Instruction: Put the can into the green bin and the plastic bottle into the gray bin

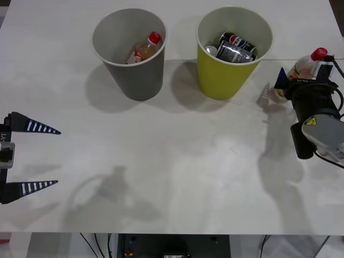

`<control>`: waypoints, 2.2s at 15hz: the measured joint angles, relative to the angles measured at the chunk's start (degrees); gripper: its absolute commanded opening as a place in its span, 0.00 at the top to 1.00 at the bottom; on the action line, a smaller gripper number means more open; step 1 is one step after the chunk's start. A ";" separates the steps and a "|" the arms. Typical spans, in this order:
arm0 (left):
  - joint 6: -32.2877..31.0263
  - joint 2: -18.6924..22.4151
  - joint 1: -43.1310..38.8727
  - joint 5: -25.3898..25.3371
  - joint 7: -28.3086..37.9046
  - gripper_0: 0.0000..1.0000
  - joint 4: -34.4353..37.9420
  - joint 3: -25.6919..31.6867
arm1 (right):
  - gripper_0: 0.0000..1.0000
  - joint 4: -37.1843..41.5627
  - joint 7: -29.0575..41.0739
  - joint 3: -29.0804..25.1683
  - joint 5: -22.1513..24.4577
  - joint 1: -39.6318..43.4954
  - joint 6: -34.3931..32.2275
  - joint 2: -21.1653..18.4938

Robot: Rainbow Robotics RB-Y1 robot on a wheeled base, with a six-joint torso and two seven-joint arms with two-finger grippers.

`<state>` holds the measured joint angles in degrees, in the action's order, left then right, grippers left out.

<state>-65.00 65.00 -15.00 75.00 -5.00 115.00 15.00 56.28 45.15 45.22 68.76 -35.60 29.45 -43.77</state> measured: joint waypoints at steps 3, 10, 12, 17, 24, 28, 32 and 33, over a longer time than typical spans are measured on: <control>0.00 0.00 0.00 0.00 0.00 0.00 0.00 0.00 | 1.00 -0.02 -0.14 0.04 -0.40 0.00 -0.17 0.00; 0.00 0.00 0.00 0.00 0.00 0.00 0.00 0.00 | 1.00 2.10 -0.14 0.02 -0.51 0.75 -2.92 -2.32; 0.00 0.00 0.00 0.00 0.00 0.00 0.00 0.00 | 1.00 5.95 -0.15 -0.05 0.06 2.58 -5.37 -5.13; 0.00 0.00 0.00 0.00 0.00 0.00 0.00 0.00 | 1.00 21.35 -0.15 -10.63 7.68 15.16 -18.28 -13.32; 0.00 0.00 0.00 0.00 0.00 0.00 0.00 0.00 | 1.00 37.55 0.81 -32.22 11.05 32.77 -45.30 -17.55; 0.00 0.00 0.00 0.00 0.00 0.00 0.00 0.00 | 1.00 46.33 8.08 -46.31 13.98 42.09 -60.79 -17.83; 0.00 0.00 0.00 0.00 0.00 0.00 0.00 0.00 | 1.00 59.75 30.13 -60.46 24.19 46.77 -79.31 -17.85; 0.00 0.00 0.00 0.00 0.00 0.00 0.00 0.00 | 1.00 62.82 35.13 -62.78 25.71 46.66 -83.26 -17.85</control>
<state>-65.00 65.00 -15.00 75.00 -5.00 115.00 15.00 119.10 80.28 -17.55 94.47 11.07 -53.82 -61.62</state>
